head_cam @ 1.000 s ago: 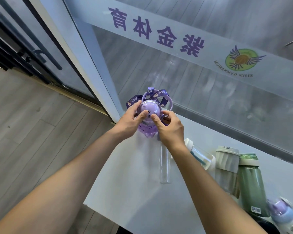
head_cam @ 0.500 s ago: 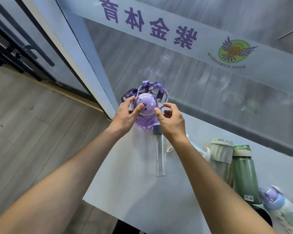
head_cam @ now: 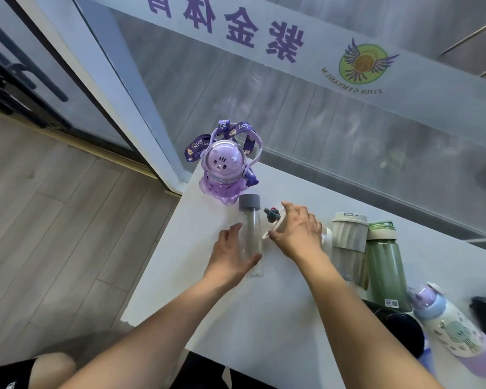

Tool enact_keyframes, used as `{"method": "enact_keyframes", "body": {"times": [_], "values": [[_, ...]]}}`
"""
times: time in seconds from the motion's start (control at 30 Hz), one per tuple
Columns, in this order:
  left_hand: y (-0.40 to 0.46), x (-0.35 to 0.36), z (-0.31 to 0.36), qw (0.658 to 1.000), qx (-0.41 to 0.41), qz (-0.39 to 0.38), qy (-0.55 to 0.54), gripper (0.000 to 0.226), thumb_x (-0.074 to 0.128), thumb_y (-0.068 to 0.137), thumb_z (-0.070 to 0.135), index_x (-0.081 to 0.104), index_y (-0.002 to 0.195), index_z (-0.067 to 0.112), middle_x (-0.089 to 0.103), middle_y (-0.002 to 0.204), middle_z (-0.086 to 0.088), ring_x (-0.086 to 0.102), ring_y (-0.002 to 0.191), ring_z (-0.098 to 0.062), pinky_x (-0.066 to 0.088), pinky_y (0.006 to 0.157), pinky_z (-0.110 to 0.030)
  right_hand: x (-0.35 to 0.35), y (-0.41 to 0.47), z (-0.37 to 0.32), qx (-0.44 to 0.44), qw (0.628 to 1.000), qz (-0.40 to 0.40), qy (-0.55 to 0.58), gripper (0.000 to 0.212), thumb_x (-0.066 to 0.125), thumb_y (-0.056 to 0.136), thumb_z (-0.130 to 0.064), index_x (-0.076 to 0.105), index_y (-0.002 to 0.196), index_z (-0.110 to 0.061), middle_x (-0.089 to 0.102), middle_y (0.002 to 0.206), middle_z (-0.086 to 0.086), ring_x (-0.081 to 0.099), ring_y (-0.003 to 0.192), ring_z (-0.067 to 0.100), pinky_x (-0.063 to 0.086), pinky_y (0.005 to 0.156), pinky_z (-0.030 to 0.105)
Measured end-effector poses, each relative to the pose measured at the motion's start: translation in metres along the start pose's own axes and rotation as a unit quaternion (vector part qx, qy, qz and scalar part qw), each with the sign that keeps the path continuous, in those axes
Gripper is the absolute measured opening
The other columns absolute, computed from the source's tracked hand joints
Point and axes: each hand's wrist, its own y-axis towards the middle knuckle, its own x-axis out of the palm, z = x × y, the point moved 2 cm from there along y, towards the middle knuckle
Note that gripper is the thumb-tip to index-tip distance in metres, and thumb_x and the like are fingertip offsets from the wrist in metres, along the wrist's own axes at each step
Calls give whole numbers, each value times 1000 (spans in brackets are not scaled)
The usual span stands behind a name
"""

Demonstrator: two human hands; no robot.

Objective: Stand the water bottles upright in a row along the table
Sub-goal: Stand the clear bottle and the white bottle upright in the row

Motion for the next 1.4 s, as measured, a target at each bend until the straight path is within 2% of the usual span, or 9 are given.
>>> {"method": "enact_keyframes", "body": {"times": [0.1,0.2,0.4,0.53,0.63,0.83,0.97,1.3,1.4], "values": [[0,8,4,1000,20,-5,23,100,77,75,42,10,150,45,29,143,-2,43,128,-27,46,100,-42,2,-2,-4,1,999,6,-43,71,69,80,-37,38,144,-32,49,137,8,46,125,31,32,103,41],[-2,12,2,996,41,-32,71,98,74,80,30,8,145,60,10,158,0,39,134,-30,45,102,-45,9,-12,-1,0,997,9,-74,65,65,78,-33,41,138,-34,52,131,6,46,120,30,32,97,41],[-25,7,-21,988,60,-51,134,90,68,82,22,14,146,56,1,162,0,39,131,-30,46,100,-40,13,-19,14,18,998,24,-52,72,70,71,-50,45,135,-29,56,126,6,49,118,31,36,96,41],[-43,-1,-34,982,58,-44,173,89,64,84,20,12,144,59,-1,163,5,42,123,-26,50,93,-40,-2,-14,12,36,995,69,58,85,74,66,-53,45,139,-20,56,127,12,50,118,36,38,98,40],[-50,-5,-37,981,48,-41,186,90,64,85,16,11,144,59,-1,163,7,41,124,-26,51,91,-40,-22,-6,3,26,985,99,139,95,77,66,-51,38,146,-19,50,132,14,47,123,37,38,103,41],[-53,-6,-35,981,42,-38,187,90,63,86,13,11,145,59,-3,163,8,39,125,-26,50,91,-38,-40,8,-9,-11,955,129,266,93,82,68,-40,38,147,-19,42,130,5,56,116,26,47,103,37],[-53,-5,-35,979,48,-37,192,92,64,86,13,9,145,59,-3,164,7,41,124,-27,50,93,-39,-38,15,-10,-33,954,143,263,83,84,65,-32,45,138,-20,41,120,0,57,111,26,48,97,33],[-52,-5,-37,977,55,-37,202,93,64,88,14,7,145,59,-5,164,7,40,124,-27,49,94,-40,-32,23,-13,-29,951,167,258,87,87,65,-38,46,138,-19,45,127,6,52,117,28,44,100,32],[-52,-5,-38,977,57,-37,204,93,65,88,14,7,145,59,-5,164,7,39,125,-27,49,95,-40,-30,19,-13,-28,950,171,259,87,87,65,-39,44,139,-19,44,127,6,52,116,29,45,102,36]]}}
